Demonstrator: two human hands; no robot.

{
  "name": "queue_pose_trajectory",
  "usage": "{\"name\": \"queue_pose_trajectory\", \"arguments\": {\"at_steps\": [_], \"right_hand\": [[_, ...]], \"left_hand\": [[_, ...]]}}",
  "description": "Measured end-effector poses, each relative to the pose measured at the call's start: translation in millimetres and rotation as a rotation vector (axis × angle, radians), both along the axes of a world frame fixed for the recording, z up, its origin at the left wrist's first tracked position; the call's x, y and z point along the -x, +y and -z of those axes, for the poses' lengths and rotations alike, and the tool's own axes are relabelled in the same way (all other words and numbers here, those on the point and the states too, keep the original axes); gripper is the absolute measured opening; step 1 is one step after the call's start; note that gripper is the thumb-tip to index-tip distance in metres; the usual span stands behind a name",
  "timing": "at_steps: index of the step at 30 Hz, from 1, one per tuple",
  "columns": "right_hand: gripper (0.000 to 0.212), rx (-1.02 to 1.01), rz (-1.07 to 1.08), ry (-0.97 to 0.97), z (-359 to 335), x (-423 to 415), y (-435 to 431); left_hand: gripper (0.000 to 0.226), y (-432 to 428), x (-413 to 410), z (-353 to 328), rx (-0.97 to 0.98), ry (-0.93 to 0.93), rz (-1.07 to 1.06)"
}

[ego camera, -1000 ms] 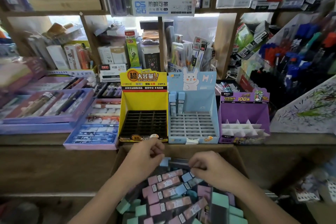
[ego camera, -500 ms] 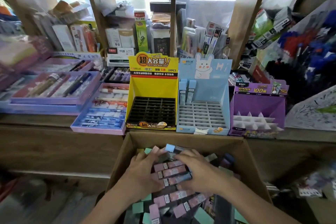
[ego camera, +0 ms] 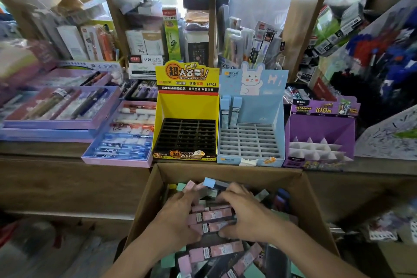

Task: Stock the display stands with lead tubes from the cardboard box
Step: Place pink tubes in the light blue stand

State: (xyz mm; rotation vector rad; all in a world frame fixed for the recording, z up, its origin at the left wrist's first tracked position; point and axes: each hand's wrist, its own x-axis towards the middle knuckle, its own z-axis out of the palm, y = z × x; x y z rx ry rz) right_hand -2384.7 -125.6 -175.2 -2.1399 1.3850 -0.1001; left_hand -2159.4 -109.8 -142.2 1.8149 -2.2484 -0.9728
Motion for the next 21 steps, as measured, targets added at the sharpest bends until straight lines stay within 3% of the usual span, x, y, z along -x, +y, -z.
{"name": "queue_pose_trajectory", "arguments": {"at_steps": [8, 21], "right_hand": [[0.047, 0.005, -0.002, -0.065, 2.6, 1.0, -3.4], [0.056, -0.072, -0.046, -0.073, -3.3, 0.8, -2.8]], "left_hand": [[0.042, 2.0, 2.6, -4.5, 0.029, -0.007, 0.047], [0.03, -1.0, 2.8, 4.7, 0.111, 0.013, 0.122]]}}
